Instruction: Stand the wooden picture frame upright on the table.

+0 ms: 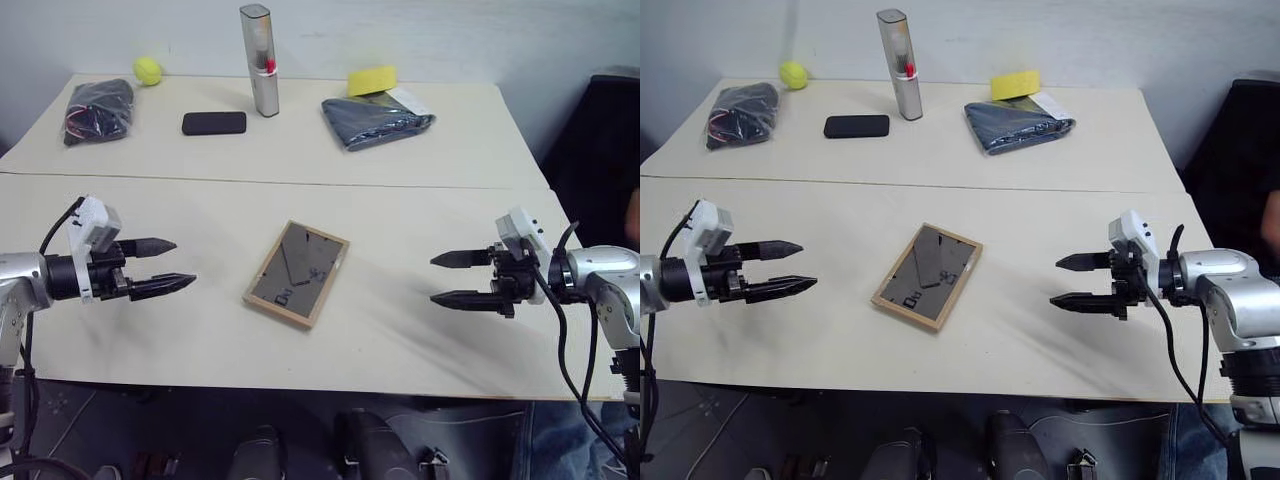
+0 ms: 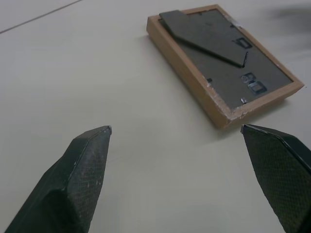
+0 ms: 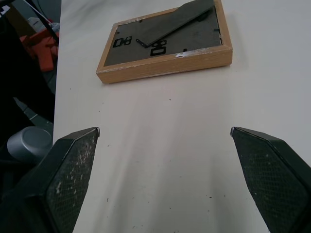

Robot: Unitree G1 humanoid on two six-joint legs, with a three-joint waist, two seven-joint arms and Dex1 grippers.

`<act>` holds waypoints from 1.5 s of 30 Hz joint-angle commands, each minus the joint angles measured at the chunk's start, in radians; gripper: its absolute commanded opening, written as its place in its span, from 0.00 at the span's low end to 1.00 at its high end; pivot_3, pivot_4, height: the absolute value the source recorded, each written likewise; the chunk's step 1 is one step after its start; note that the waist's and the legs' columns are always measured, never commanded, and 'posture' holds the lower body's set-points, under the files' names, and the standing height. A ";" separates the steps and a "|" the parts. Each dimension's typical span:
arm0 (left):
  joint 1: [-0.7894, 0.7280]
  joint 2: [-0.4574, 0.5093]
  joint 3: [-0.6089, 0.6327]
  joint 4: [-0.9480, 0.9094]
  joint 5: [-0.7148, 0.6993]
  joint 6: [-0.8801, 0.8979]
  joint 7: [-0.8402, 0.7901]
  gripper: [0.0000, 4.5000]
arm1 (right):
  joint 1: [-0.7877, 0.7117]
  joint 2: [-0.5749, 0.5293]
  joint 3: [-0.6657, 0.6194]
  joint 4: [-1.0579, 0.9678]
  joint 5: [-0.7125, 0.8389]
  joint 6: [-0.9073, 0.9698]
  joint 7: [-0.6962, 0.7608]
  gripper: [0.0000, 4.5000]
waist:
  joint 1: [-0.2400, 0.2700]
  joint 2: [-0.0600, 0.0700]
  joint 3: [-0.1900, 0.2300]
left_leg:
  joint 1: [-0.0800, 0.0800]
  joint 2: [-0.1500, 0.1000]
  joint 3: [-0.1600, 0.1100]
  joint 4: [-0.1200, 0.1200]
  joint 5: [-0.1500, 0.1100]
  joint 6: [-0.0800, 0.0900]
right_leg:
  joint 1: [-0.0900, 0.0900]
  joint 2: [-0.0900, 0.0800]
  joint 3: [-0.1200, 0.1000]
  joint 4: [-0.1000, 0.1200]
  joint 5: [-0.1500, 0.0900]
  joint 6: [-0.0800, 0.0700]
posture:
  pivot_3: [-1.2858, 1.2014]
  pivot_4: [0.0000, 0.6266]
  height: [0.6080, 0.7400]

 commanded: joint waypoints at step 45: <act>-0.221 -0.194 -0.312 0.047 0.043 0.543 -0.009 0.26 | -0.344 0.323 0.344 0.299 -0.517 -0.489 -0.102 0.00 | -0.009 0.000 0.000 | -0.001 0.001 0.003 0.006 0.002 -0.004 | -0.003 0.001 0.002 0.008 0.000 0.001 | 0.52 0.24 1.00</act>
